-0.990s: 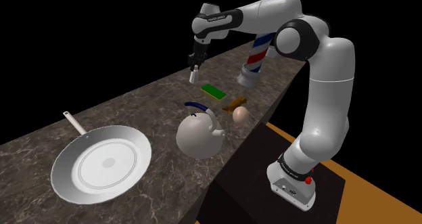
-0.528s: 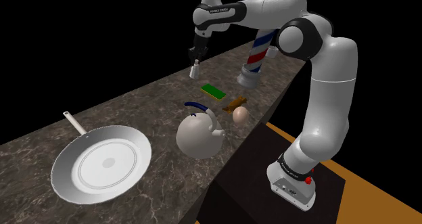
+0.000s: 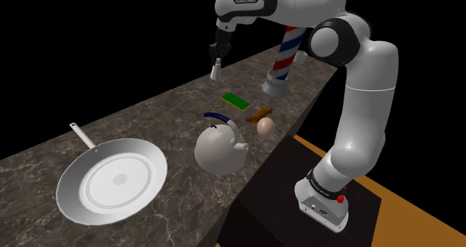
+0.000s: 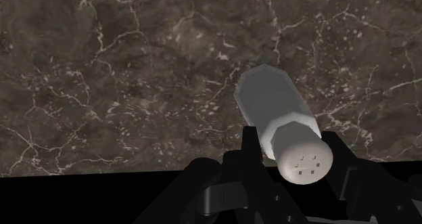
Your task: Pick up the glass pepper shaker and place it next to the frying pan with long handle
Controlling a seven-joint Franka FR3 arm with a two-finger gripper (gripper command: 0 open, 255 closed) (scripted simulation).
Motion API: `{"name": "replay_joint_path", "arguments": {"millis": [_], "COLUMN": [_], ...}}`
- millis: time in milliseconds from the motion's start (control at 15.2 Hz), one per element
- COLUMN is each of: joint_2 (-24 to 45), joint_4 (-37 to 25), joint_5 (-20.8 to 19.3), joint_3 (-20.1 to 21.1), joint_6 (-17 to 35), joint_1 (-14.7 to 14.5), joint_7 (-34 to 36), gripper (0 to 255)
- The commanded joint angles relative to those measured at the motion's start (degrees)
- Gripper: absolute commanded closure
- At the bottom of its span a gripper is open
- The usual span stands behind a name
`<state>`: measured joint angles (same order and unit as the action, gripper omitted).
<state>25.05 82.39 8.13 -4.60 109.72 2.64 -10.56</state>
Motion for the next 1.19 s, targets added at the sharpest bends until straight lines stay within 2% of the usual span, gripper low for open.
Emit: {"name": "replay_joint_path", "arguments": {"millis": [0,1122], "joint_2": [-0.1,0.8], "joint_4": [-1.4,-15.4], "joint_5": [-0.1,-0.3], "joint_3": [0.0,-0.1], "joint_6": [-1.6,-14.5], "joint_1": [0.1,0.5], "joint_7": [0.1,1.4], "gripper": [255,255]}}
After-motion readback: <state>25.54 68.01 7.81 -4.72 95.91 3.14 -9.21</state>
